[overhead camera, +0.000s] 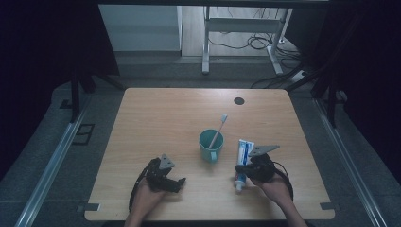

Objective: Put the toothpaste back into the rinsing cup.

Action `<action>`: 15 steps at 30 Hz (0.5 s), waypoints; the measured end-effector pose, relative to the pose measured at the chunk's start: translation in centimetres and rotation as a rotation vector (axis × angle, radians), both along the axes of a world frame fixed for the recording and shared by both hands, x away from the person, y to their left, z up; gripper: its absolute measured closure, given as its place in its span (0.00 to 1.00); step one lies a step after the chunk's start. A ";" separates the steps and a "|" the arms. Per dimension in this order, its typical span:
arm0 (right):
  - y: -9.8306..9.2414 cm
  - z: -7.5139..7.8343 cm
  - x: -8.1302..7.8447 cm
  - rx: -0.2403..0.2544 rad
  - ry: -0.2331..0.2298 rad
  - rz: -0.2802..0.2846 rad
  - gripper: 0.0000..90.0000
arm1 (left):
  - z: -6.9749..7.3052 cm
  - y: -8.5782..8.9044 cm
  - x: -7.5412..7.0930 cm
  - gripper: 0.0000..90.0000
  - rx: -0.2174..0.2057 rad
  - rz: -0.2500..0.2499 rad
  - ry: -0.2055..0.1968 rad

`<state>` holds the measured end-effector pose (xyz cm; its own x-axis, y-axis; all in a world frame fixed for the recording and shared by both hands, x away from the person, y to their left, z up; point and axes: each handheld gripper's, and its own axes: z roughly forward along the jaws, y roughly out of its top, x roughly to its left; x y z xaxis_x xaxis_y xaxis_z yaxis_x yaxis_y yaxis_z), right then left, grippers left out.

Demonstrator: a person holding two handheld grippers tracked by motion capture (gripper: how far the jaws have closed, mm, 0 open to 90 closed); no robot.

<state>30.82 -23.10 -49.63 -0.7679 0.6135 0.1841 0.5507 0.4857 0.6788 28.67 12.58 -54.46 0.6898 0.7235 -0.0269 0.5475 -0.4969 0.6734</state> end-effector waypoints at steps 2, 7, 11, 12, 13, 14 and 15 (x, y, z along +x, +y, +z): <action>0.4 -0.3 0.0 -0.003 0.008 0.006 0.99 | 0.0 0.0 0.0 0.05 0.000 0.000 0.000; 1.0 -0.8 0.0 -0.011 0.023 0.016 0.99 | 0.0 0.0 0.0 0.05 0.000 0.000 0.000; 1.2 -1.1 0.0 -0.022 0.030 0.017 0.99 | 0.0 0.0 0.0 0.05 0.000 0.000 0.000; 1.1 -1.2 0.0 -0.024 0.030 0.016 0.99 | 0.0 0.0 0.0 0.05 0.000 0.000 0.000; 1.0 -1.2 -0.1 -0.019 0.035 0.017 0.99 | 0.0 0.0 0.0 0.05 0.000 0.000 0.000; 1.0 -1.3 -0.1 -0.011 0.040 0.017 0.99 | 0.0 0.0 0.0 0.05 0.000 0.000 0.000; 0.9 -1.3 -0.1 -0.009 0.042 0.017 0.99 | 0.0 0.0 0.0 0.05 0.000 0.000 0.000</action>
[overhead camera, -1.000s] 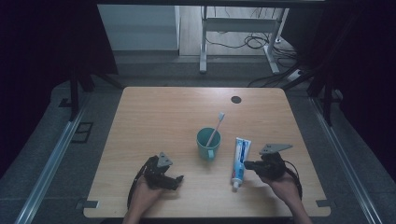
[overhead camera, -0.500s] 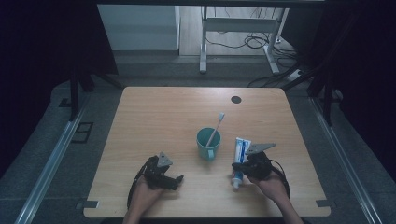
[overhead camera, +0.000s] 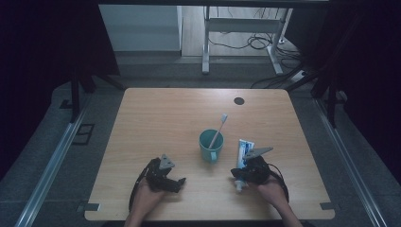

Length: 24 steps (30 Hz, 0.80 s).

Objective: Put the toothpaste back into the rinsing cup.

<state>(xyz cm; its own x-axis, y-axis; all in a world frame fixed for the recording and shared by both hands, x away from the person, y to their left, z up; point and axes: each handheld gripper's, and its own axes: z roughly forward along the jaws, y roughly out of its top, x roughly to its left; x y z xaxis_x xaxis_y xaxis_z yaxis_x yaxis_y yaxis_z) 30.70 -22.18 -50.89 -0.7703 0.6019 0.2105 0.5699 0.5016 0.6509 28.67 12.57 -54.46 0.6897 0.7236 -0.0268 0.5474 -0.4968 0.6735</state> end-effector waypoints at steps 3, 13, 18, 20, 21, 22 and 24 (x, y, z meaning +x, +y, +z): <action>-0.1 0.0 -0.1 -0.004 0.001 0.003 0.99 | 0.0 0.0 0.0 0.05 0.000 0.000 0.000; -0.9 -0.1 -0.5 -0.013 0.007 -0.010 0.99 | 0.0 0.0 0.0 0.05 0.000 0.000 0.000; -1.8 -0.2 -0.6 -0.025 0.008 -0.028 0.98 | 0.0 0.0 0.0 0.05 0.001 -0.002 -0.002; -1.9 -0.2 -0.6 -0.027 0.008 -0.031 0.98 | 0.0 0.0 0.0 0.05 0.002 -0.002 -0.002; -2.1 -0.2 -0.6 -0.029 0.008 -0.034 0.98 | 0.0 0.0 0.0 0.05 0.002 -0.003 -0.002; -2.3 -0.3 -0.6 -0.029 0.007 -0.037 0.98 | 0.0 0.0 0.0 0.05 0.002 -0.003 -0.002; -2.6 -0.3 -0.6 -0.031 0.007 -0.045 0.98 | 0.0 0.0 0.0 0.05 0.002 -0.003 -0.002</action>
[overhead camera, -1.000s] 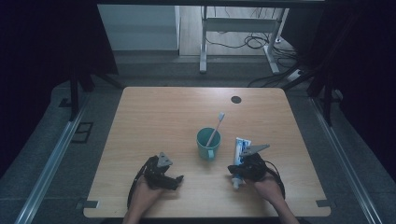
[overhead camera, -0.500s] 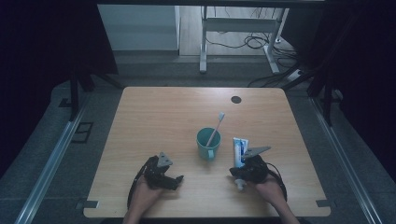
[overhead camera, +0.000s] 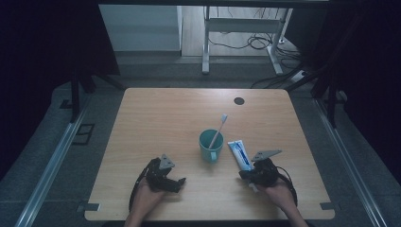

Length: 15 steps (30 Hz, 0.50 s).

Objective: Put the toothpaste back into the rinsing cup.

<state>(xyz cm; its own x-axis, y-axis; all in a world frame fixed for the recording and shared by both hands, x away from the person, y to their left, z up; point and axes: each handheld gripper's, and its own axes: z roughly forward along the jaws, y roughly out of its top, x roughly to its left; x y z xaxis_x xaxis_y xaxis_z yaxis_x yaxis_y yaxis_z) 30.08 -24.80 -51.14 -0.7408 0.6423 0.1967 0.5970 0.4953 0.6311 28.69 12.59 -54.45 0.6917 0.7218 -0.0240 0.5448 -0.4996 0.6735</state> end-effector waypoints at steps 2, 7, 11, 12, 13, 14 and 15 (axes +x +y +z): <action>-0.3 0.0 0.0 -0.001 0.000 -0.007 0.98 | 0.0 0.0 0.0 0.05 0.000 0.000 0.000; -1.1 0.0 0.0 -0.006 -0.002 -0.021 0.98 | 0.0 0.0 0.0 0.05 0.000 0.000 0.000; -1.6 0.0 0.0 -0.013 -0.003 -0.032 0.98 | 0.0 0.0 0.0 0.05 0.000 0.000 0.000; -1.9 0.0 0.0 -0.014 -0.005 -0.038 0.98 | 0.0 0.0 0.0 0.05 0.000 0.000 0.000; -1.9 0.0 0.0 -0.014 -0.005 -0.038 0.98 | 0.0 0.0 0.0 0.05 0.000 0.000 0.000; -2.0 0.1 0.0 -0.015 -0.004 -0.039 0.98 | 0.0 0.0 0.0 0.05 0.000 0.000 0.000; -2.1 0.1 0.0 -0.016 -0.006 -0.042 0.98 | 0.0 0.0 0.0 0.05 0.000 0.000 0.000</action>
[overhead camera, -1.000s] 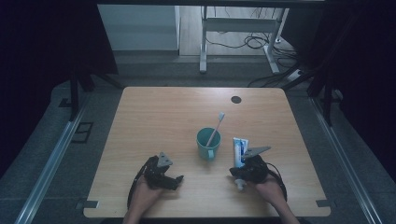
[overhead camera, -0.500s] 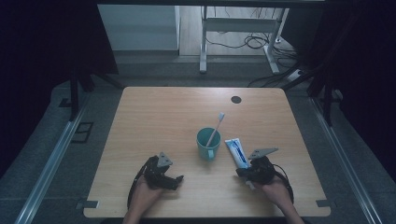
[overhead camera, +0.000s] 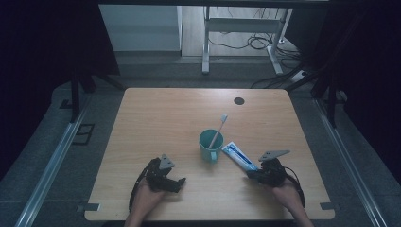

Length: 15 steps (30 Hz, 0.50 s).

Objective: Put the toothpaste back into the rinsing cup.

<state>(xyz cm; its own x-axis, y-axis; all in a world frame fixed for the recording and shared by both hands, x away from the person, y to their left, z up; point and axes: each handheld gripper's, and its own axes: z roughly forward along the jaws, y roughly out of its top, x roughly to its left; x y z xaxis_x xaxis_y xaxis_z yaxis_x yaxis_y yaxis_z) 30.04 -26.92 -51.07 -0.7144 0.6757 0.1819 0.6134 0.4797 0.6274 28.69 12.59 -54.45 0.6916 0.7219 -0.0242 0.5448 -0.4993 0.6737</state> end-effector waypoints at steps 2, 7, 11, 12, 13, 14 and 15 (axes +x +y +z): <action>-0.1 0.0 0.0 0.000 0.001 -0.003 0.98 | 0.0 0.0 0.0 0.05 0.000 0.000 0.000; 0.1 0.2 -0.1 -0.003 -0.006 -0.001 0.96 | 0.0 0.0 0.0 0.05 0.000 0.000 0.000; 0.0 1.0 -0.2 -0.002 -0.018 0.000 0.94 | 0.0 0.0 0.0 0.05 -0.001 0.001 0.000; -0.1 1.2 -0.2 -0.002 -0.021 0.001 0.93 | 0.0 0.0 0.0 0.05 0.000 0.000 0.000; -0.2 1.4 -0.2 -0.004 -0.024 -0.003 0.92 | 0.0 0.0 0.0 0.05 -0.001 0.000 0.000; -0.3 1.6 -0.2 -0.005 -0.026 -0.004 0.92 | 0.0 0.0 0.0 0.05 -0.001 0.002 0.003; -0.4 1.8 -0.2 -0.008 -0.030 -0.008 0.90 | 0.0 0.0 0.0 0.05 -0.002 0.002 0.003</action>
<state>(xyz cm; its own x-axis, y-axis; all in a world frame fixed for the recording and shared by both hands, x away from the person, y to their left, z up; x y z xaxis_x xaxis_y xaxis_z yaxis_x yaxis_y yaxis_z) 29.80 -27.32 -49.29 -0.7142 0.6825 0.1555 0.5983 0.4798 0.6417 28.66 12.58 -54.45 0.6898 0.7235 -0.0272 0.5478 -0.4970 0.6730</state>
